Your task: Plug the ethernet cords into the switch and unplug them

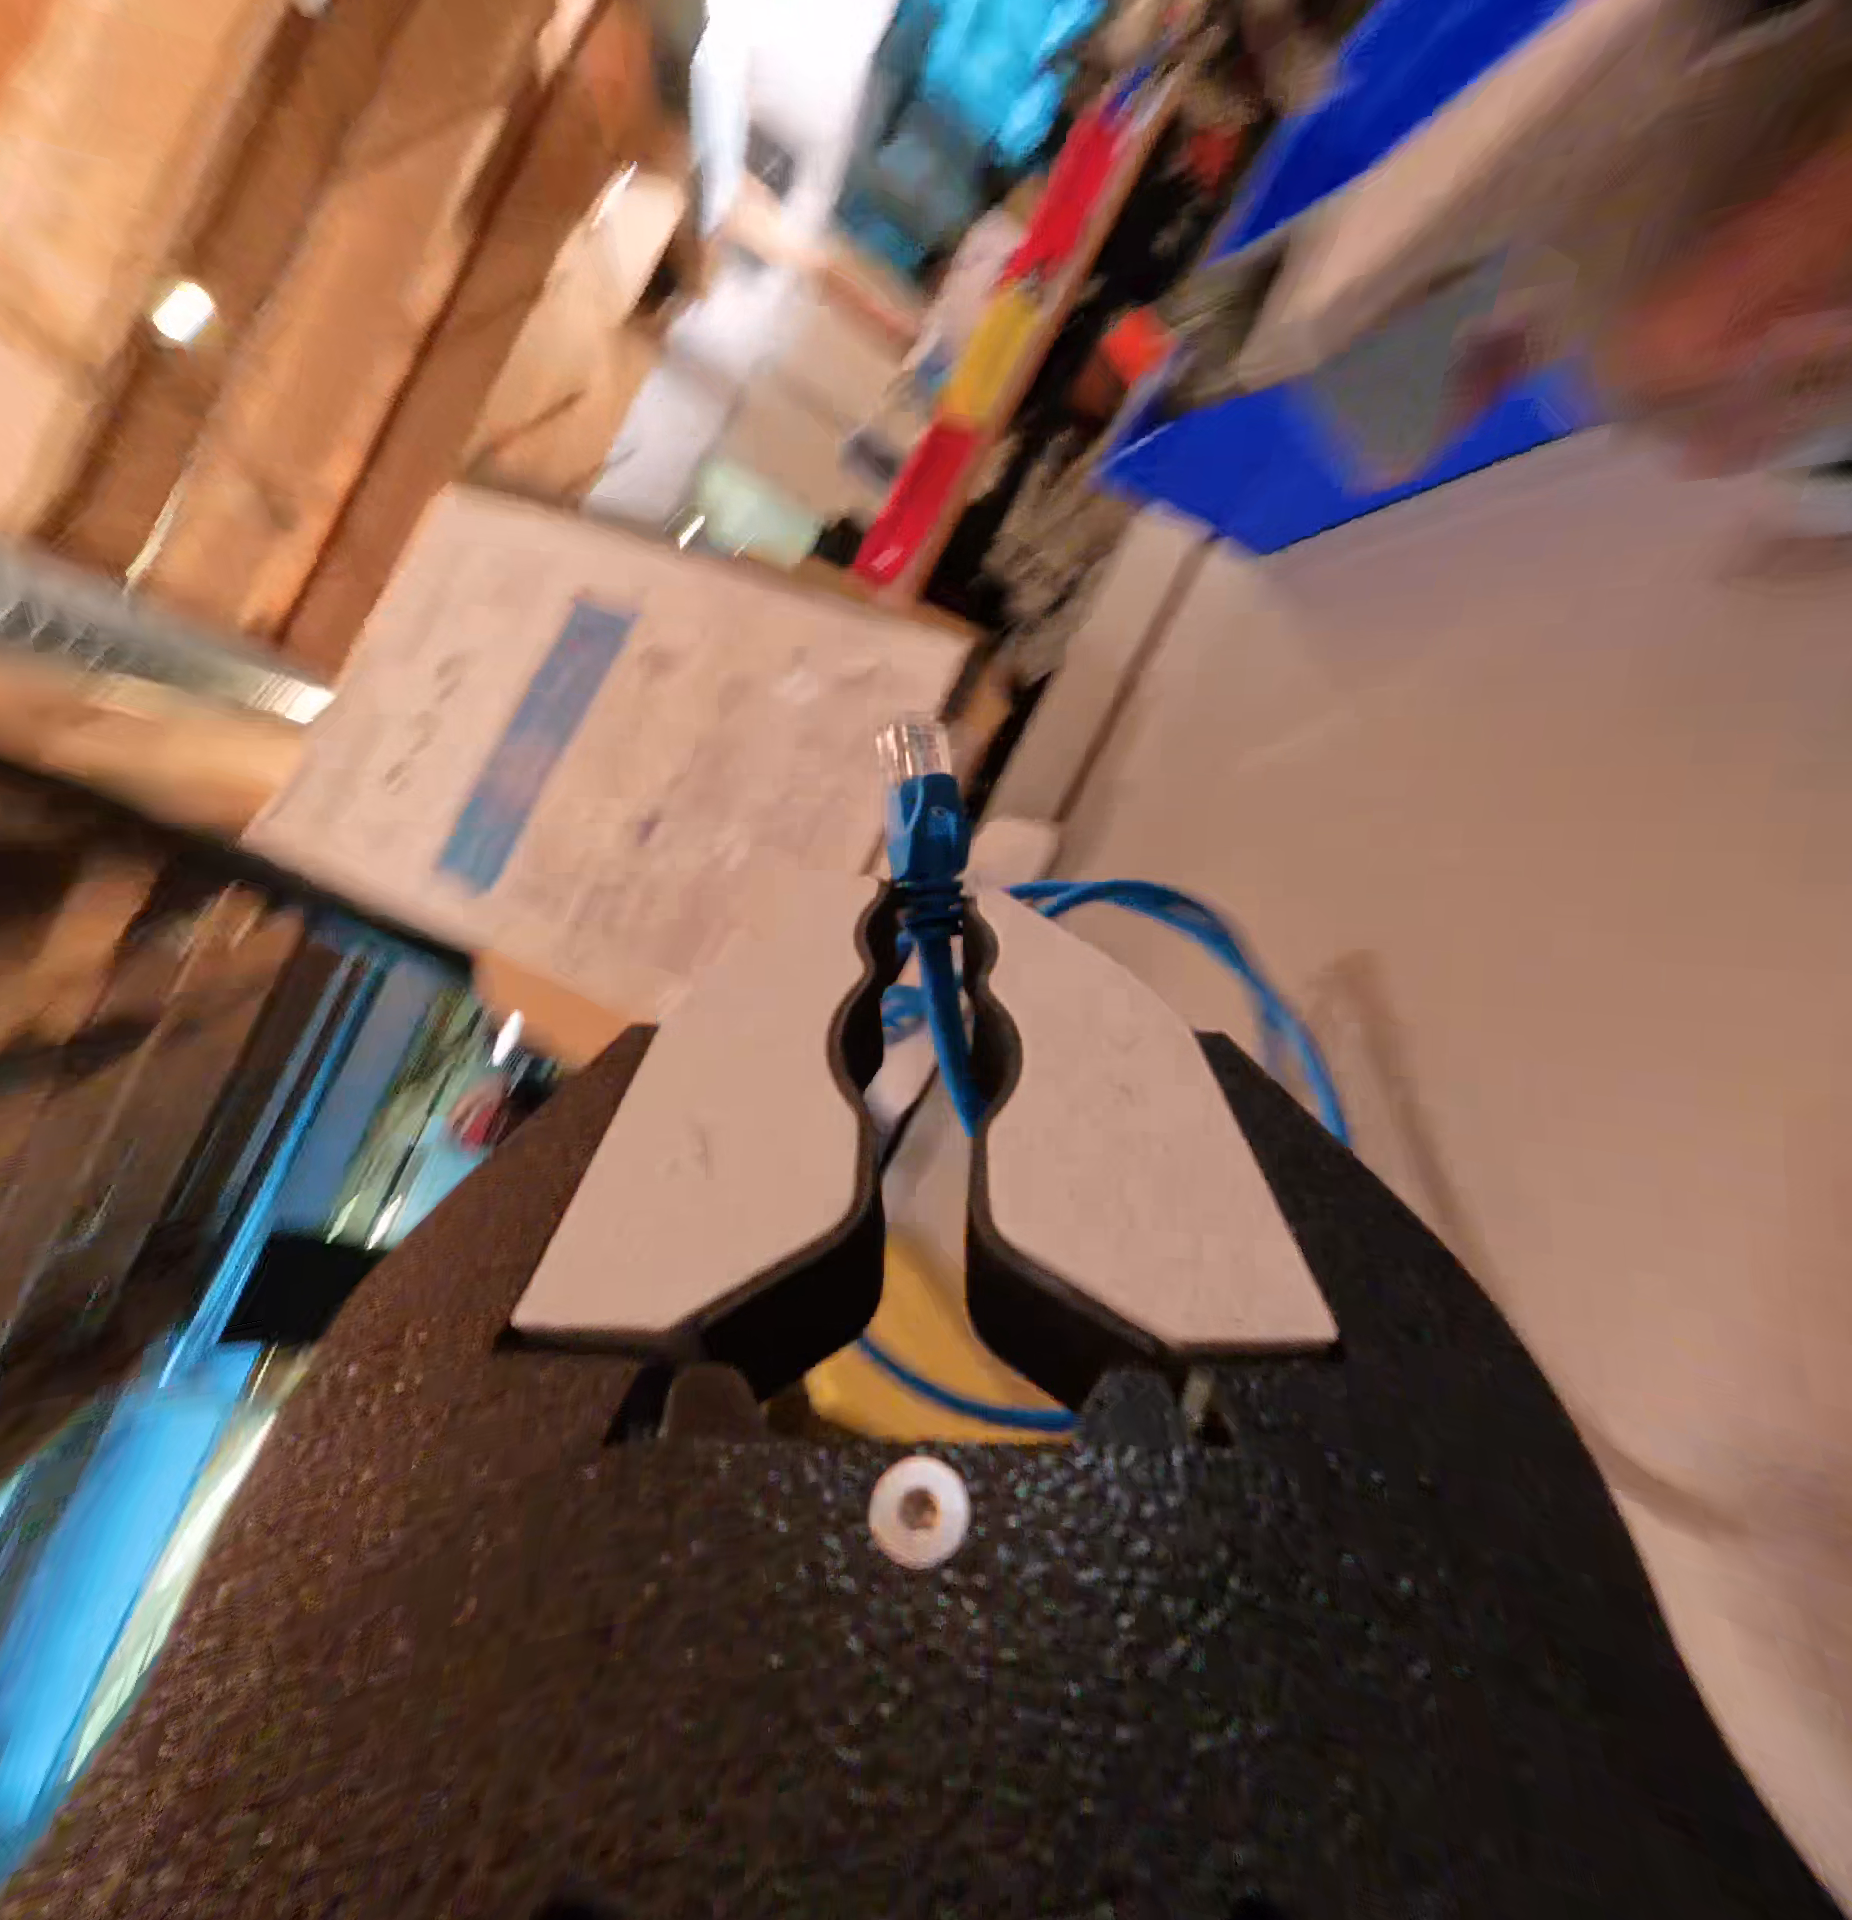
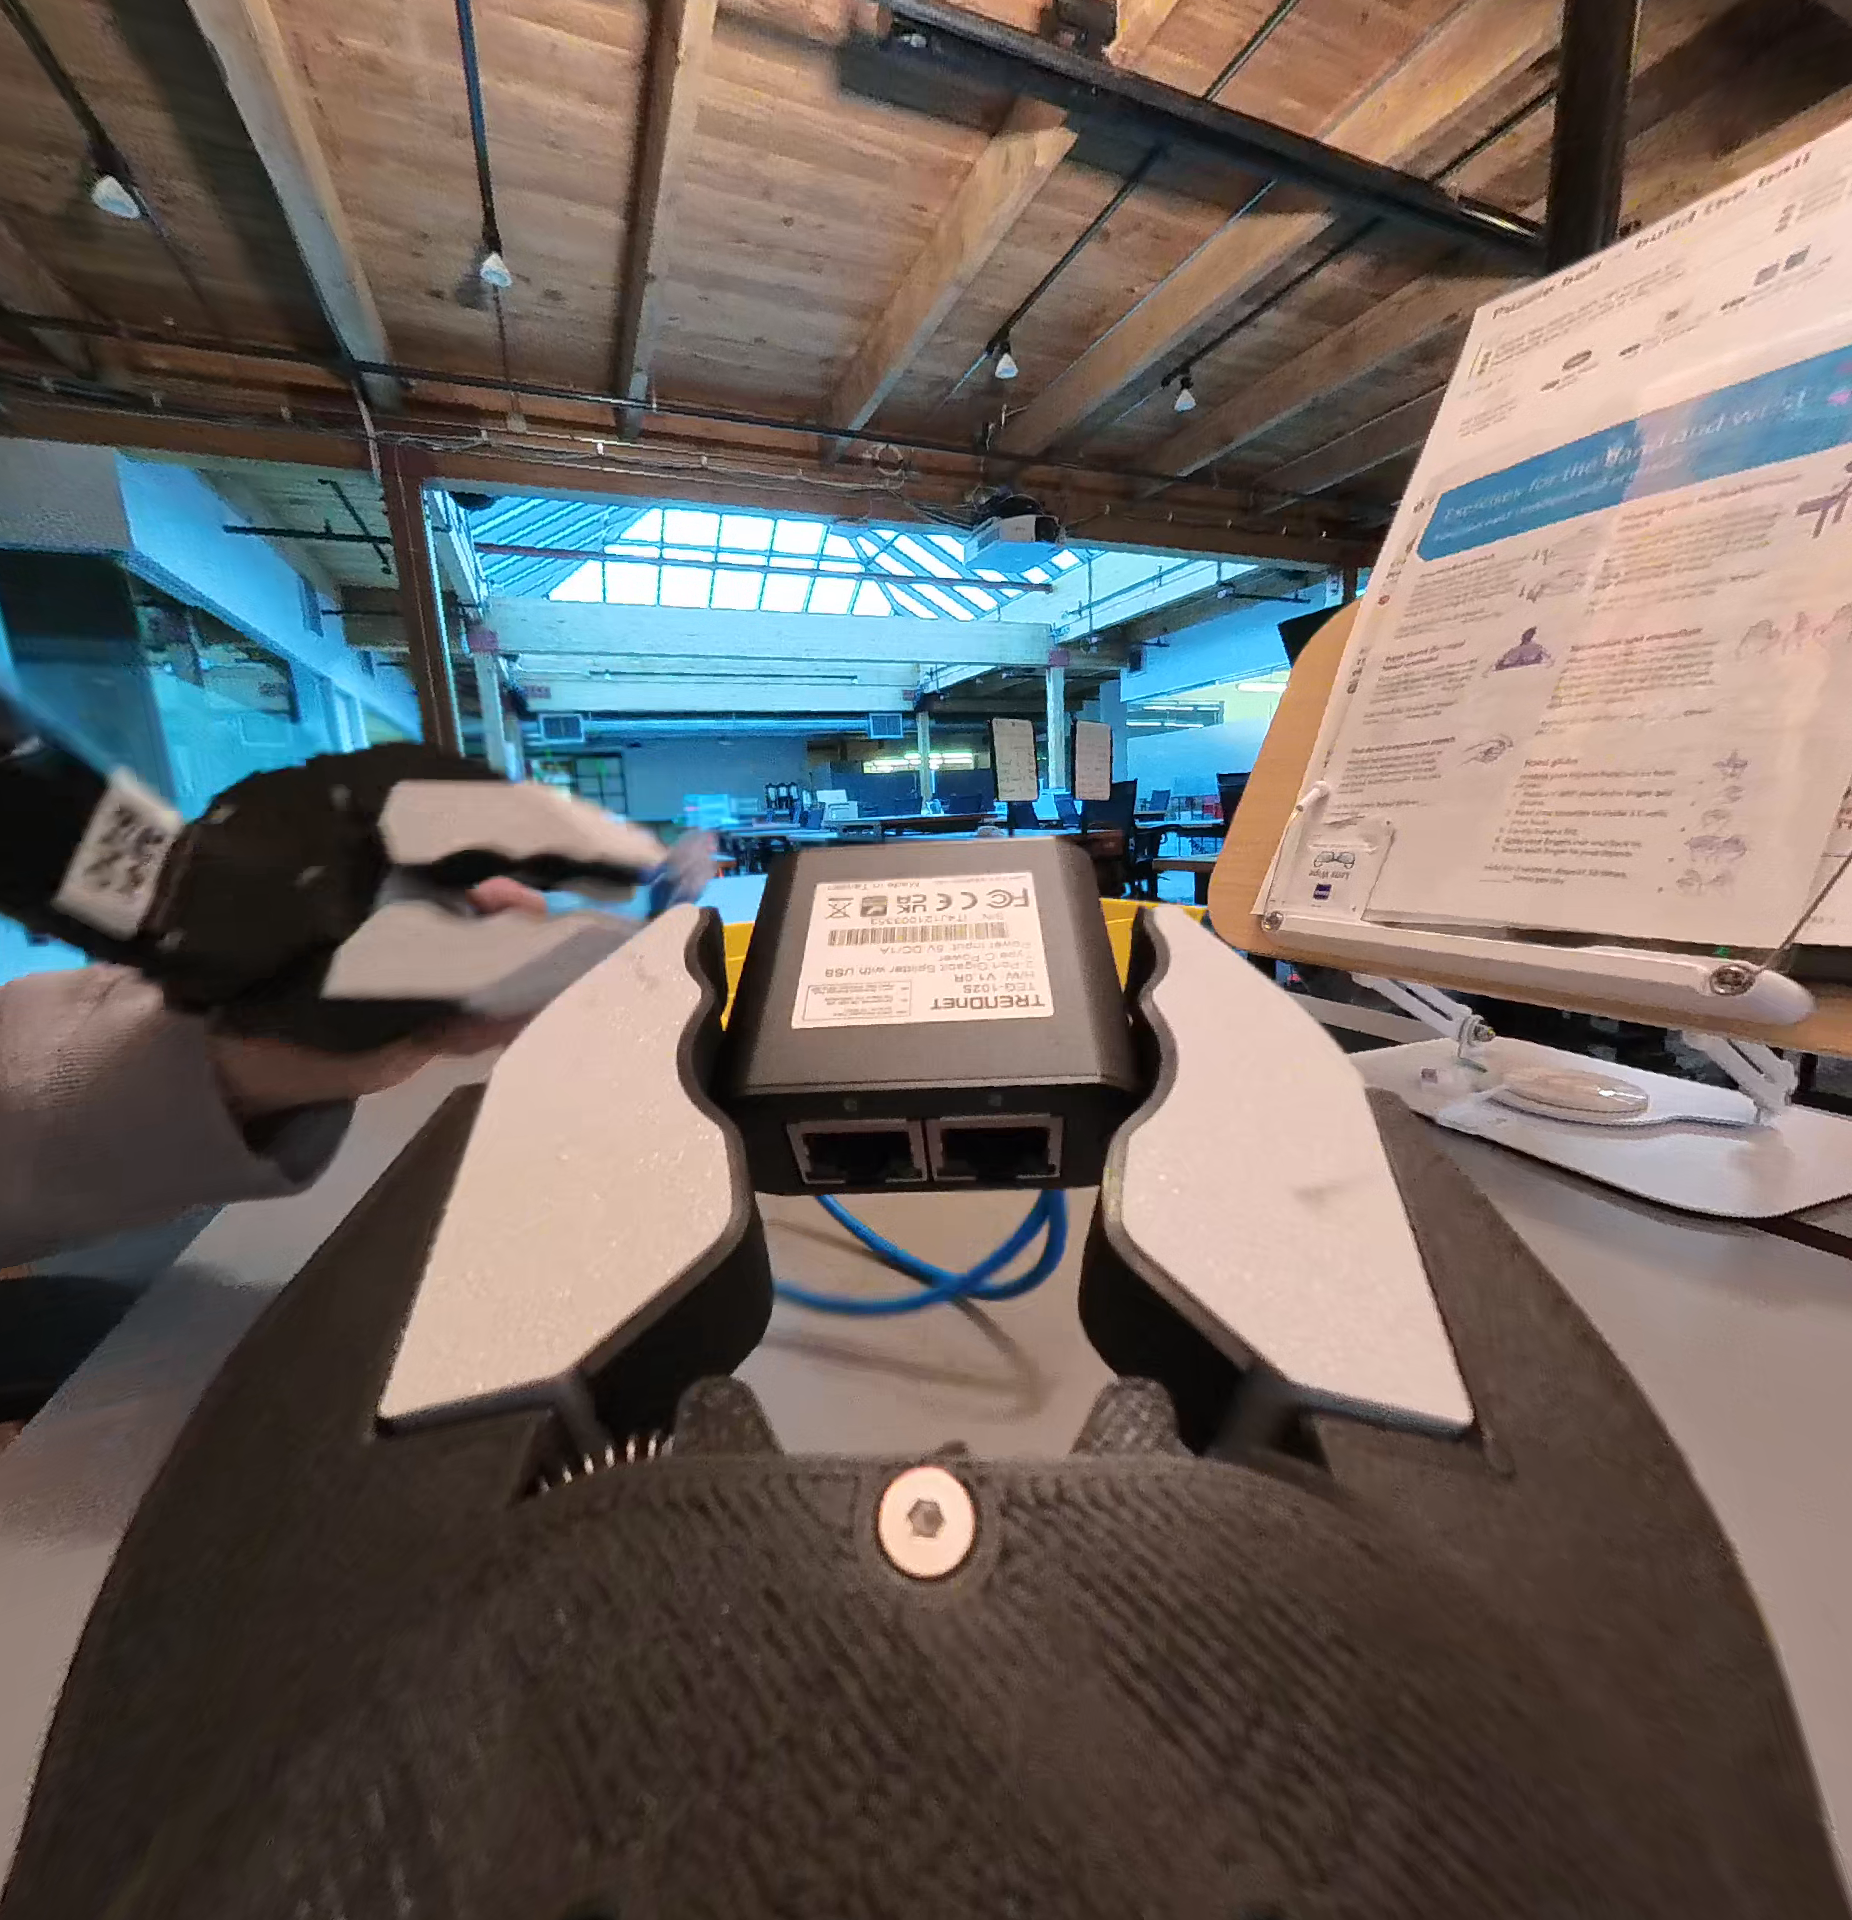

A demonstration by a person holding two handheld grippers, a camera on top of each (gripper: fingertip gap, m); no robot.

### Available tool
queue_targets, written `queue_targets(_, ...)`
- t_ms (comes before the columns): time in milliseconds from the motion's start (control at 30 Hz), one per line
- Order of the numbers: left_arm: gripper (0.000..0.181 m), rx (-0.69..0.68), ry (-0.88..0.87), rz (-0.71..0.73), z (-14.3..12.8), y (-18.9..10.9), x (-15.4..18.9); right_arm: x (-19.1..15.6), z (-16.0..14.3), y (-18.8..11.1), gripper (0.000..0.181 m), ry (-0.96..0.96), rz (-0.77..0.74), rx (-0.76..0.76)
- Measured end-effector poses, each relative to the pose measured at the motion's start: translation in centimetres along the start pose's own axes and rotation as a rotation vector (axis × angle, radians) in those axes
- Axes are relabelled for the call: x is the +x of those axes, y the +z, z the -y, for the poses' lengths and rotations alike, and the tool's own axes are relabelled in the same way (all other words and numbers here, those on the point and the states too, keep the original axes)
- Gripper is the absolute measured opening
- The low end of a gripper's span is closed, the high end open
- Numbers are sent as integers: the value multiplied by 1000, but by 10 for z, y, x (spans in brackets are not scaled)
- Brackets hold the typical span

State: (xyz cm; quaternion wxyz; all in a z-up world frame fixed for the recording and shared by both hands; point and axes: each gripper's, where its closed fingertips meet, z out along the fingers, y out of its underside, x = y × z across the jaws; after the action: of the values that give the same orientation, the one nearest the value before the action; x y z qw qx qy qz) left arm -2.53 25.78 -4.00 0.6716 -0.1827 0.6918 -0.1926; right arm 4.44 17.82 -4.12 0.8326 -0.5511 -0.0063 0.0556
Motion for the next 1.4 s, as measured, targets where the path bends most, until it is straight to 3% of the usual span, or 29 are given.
queue_targets(167, 11, 87, 228, -342, 28, -24, 104, 2, 3, -4, 75, -22, 2, -9)
queue_targets(300, 9, -36, 157, -699, 9, -45, 164, 0, 1, -5, 75, -43, 10, -31)
queue_targets(367, 10, -89, 108, -806, -1, -49, 176, -2, -1, -4, 75, -43, 25, -47)
queue_targets(500, 17, -165, -171, -1035, 1, -56, 181, -3, -10, -2, 75, -58, 28, -89)
queue_targets(633, 19, -103, -301, -1212, 15, -67, 167, -5, -12, -1, 75, -57, 32, -92)
queue_targets(833, 17, -118, -170, -1244, 0, -63, 166, -7, -12, 0, 75, -54, 48, -94)
queue_targets(1000, 11, -69, -198, -1337, 15, -75, 166, -8, -13, 0, 75, -54, 53, -99)
queue_targets(1133, 11, -208, -104, -1228, -8, -60, 172, -9, -15, 1, 75, -53, 57, -109)
queue_targets(1400, 22, -208, -143, -1087, -10, -40, 160, -10, -16, 1, 75, -48, 65, -114)
